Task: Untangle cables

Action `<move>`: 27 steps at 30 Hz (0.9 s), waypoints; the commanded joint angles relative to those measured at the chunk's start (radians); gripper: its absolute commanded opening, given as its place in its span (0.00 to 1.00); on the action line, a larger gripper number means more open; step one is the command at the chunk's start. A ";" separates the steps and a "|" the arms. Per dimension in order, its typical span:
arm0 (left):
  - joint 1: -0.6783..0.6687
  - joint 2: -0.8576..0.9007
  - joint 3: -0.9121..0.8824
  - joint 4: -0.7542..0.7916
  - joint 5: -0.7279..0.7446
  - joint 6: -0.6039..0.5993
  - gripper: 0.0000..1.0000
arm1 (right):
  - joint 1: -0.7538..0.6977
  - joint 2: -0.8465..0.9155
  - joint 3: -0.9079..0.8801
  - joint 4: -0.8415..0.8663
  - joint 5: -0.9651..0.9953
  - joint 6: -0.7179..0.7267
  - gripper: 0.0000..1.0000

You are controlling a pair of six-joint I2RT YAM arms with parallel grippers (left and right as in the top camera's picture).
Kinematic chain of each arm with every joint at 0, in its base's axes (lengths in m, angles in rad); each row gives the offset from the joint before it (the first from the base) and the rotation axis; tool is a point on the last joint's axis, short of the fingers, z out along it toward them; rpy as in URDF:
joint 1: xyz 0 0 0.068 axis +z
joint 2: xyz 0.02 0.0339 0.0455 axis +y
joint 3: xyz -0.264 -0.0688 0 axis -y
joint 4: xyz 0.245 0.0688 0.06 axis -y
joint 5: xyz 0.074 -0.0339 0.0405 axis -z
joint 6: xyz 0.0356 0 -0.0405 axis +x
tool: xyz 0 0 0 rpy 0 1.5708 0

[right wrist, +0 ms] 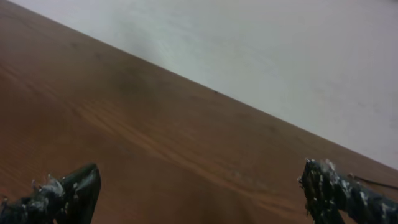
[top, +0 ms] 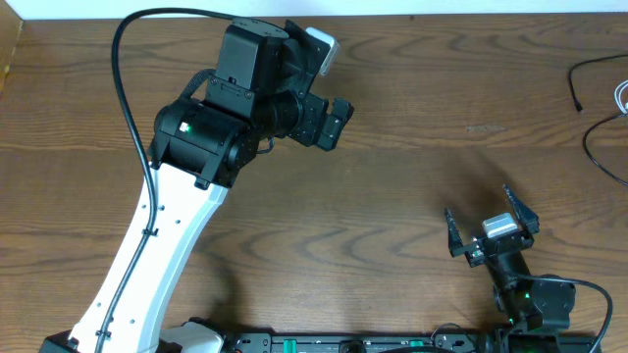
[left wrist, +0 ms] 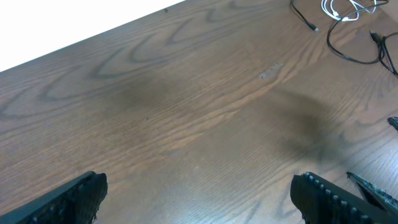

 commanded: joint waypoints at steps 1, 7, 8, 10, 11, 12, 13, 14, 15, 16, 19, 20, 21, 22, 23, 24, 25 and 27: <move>0.002 0.001 -0.003 -0.003 -0.011 0.017 0.99 | 0.005 -0.008 -0.003 -0.002 -0.006 0.007 0.99; 0.002 0.001 -0.003 -0.003 -0.010 0.017 0.99 | 0.005 -0.007 -0.003 -0.002 -0.006 0.012 0.99; 0.002 0.001 -0.003 -0.003 -0.010 0.017 0.99 | 0.005 -0.007 -0.003 -0.002 -0.006 0.012 0.99; 0.002 0.001 -0.003 -0.003 -0.010 0.017 0.99 | 0.005 -0.007 -0.003 -0.002 -0.006 0.012 0.99; 0.002 0.001 -0.003 -0.003 -0.011 0.017 0.99 | 0.005 -0.007 -0.003 -0.002 -0.006 0.012 0.99; 0.002 0.001 -0.003 -0.003 -0.010 0.017 0.99 | 0.005 -0.007 -0.003 -0.002 -0.006 0.012 0.99; 0.002 0.001 -0.003 -0.003 -0.010 0.017 0.99 | 0.005 -0.007 -0.003 -0.002 -0.006 0.012 0.99; 0.002 0.001 -0.003 -0.003 -0.011 0.018 0.99 | 0.005 -0.007 -0.003 -0.002 -0.006 0.012 0.99; 0.002 0.001 -0.003 -0.003 -0.011 0.017 0.99 | 0.005 -0.007 -0.003 -0.002 -0.006 0.012 0.99; 0.002 0.001 -0.003 -0.003 -0.010 0.017 0.99 | 0.005 -0.007 -0.003 -0.002 -0.006 0.012 0.99; 0.002 0.001 -0.003 -0.003 -0.010 0.018 0.99 | 0.005 -0.007 -0.003 -0.002 -0.006 0.012 0.99; 0.002 0.001 -0.003 -0.003 -0.010 0.017 0.99 | 0.005 -0.007 -0.003 -0.002 -0.006 0.012 0.99; 0.002 0.001 -0.003 -0.003 -0.010 0.018 0.99 | 0.005 -0.007 -0.003 -0.002 -0.006 0.012 0.99; 0.002 0.001 -0.003 -0.003 -0.011 0.018 0.99 | 0.005 -0.007 -0.003 -0.002 -0.006 0.012 0.99; 0.002 0.001 -0.003 -0.006 -0.013 0.018 0.99 | 0.005 -0.007 -0.003 -0.002 -0.006 0.012 0.99; 0.002 0.001 -0.003 -0.019 -0.014 0.018 0.99 | 0.005 -0.007 -0.003 -0.002 -0.006 0.012 0.99; 0.002 0.001 -0.003 -0.036 -0.014 0.018 0.99 | 0.005 -0.007 -0.003 -0.002 -0.006 0.012 0.99; 0.002 0.001 -0.003 -0.063 -0.014 0.018 0.99 | 0.005 -0.007 -0.003 -0.002 -0.006 0.012 0.99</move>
